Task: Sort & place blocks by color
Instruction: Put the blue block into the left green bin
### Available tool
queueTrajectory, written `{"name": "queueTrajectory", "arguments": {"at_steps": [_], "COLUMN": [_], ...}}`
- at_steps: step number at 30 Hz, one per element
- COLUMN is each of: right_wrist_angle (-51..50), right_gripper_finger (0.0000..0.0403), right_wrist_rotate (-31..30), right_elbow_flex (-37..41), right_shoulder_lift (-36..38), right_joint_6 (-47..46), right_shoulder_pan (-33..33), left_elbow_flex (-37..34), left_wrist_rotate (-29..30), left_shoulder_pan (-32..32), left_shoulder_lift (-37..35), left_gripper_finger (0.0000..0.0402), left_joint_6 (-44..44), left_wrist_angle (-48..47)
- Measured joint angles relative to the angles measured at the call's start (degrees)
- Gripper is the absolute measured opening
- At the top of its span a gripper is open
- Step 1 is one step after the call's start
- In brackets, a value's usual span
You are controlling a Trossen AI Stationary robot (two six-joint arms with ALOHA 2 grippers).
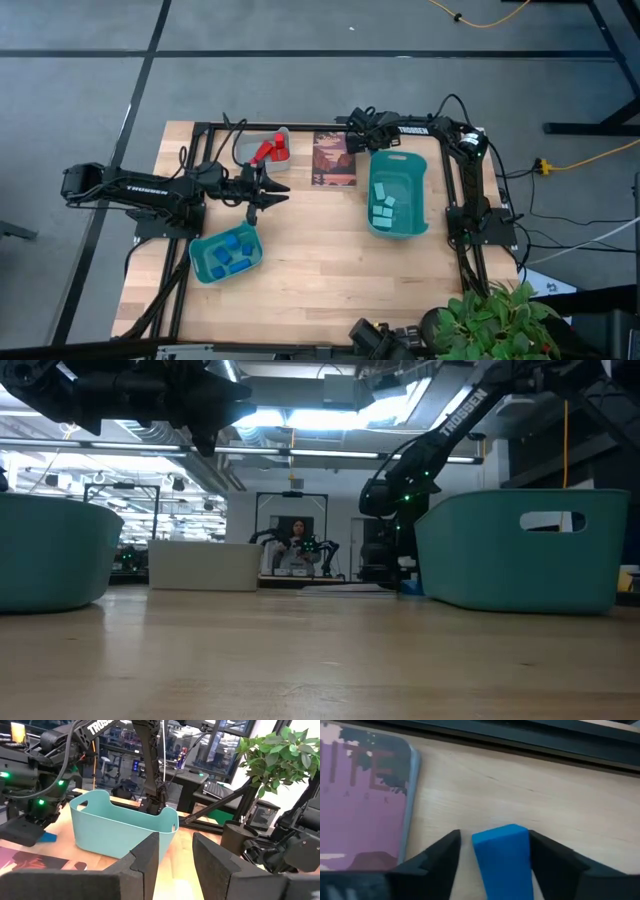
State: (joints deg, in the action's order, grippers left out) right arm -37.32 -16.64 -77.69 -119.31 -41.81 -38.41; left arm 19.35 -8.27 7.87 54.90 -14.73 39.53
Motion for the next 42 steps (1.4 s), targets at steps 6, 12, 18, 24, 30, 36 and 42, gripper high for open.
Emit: {"name": "queueTrajectory", "arguments": {"at_steps": [6, 12, 18, 24, 30, 36, 42], "right_wrist_angle": [-0.49, -0.63, -0.82, 0.68, 8.74, 27.24, 51.62], "right_gripper_finger": [0.0137, 0.0137, 0.0137, 0.0137, 0.0137, 0.0137, 0.0137], "right_wrist_rotate": [-1.09, -2.58, -6.06, -8.50, -8.89, 0.38, 15.29], "right_elbow_flex": [0.06, 0.13, 0.80, 0.63, 3.76, 22.94, 38.44], "right_shoulder_lift": [-0.02, 0.27, 5.12, 13.34, 24.59, 41.82, 53.47], "right_joint_6": [1.75, 5.04, 10.65, 17.31, 25.83, 28.45, 25.28], "right_shoulder_pan": [0.00, 0.00, 0.95, 3.70, 8.82, 12.11, 16.91], "left_elbow_flex": [0.00, 0.00, 0.00, 0.00, 0.00, 0.00, 0.00], "left_wrist_rotate": [0.04, 0.06, 0.07, 0.68, 2.14, 3.38, 6.48], "left_shoulder_pan": [-0.03, -0.06, -0.06, -0.03, -0.01, -0.01, -0.01], "left_shoulder_lift": [0.00, 0.00, -0.54, -1.38, -1.38, -1.38, -1.34], "left_gripper_finger": [0.0111, 0.0111, 0.0111, 0.0111, 0.0111, 0.0111, 0.0111], "left_joint_6": [-0.14, -0.14, -0.14, -0.16, -0.17, -0.16, 0.97], "left_wrist_angle": [-0.02, 0.02, 0.40, 0.96, 1.63, 1.74, 2.00]}}
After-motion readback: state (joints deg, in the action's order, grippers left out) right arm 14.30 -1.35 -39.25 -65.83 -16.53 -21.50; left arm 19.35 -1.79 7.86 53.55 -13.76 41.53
